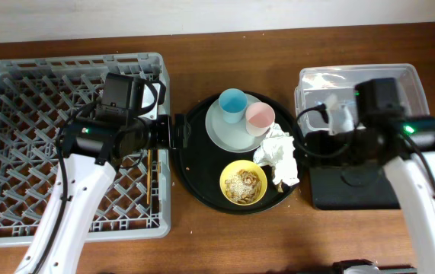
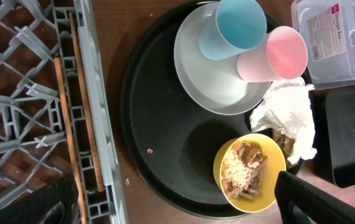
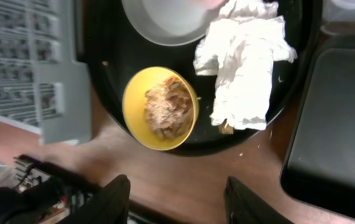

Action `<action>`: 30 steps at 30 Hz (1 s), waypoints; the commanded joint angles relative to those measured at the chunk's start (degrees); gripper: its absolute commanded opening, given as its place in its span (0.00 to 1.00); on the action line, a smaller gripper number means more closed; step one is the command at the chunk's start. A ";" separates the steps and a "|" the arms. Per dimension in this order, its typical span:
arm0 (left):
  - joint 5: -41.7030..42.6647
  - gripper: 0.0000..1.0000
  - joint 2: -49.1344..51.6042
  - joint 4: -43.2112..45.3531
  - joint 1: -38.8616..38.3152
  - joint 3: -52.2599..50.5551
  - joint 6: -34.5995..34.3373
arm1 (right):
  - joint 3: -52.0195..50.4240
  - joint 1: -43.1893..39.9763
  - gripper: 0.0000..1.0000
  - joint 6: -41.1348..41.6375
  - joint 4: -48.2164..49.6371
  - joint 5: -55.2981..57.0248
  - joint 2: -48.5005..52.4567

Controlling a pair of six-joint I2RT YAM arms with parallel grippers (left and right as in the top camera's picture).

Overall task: Sort waste into correct bins and load items into the dishwasher rack
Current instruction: 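Reach the right gripper to the white napkin and grasp it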

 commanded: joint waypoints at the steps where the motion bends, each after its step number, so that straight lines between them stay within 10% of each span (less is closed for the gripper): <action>1: 0.59 0.99 -0.50 -0.09 0.35 0.57 0.11 | -3.48 3.80 0.51 3.65 3.34 7.04 3.45; 7: 0.59 0.99 -0.50 -0.09 0.35 0.57 0.11 | -8.72 11.26 0.61 7.91 13.05 19.04 9.27; 9: 0.59 0.99 -0.50 -0.09 0.35 0.57 0.11 | -9.38 13.07 0.82 9.31 15.58 21.66 11.96; 19: 0.59 0.99 -0.50 -0.09 0.35 0.57 0.11 | -9.40 14.27 0.81 11.08 24.04 23.87 28.15; 22: 0.59 0.99 -0.50 -0.09 0.35 0.57 0.11 | -9.40 14.29 0.69 11.08 24.70 23.61 32.02; 26: 0.59 0.99 -0.50 -0.09 0.35 0.57 0.11 | -9.20 14.27 0.11 11.06 24.61 22.93 32.20; 30: 0.59 0.99 -0.50 -0.09 0.35 0.57 0.11 | -6.16 14.27 0.04 11.06 21.44 21.70 29.70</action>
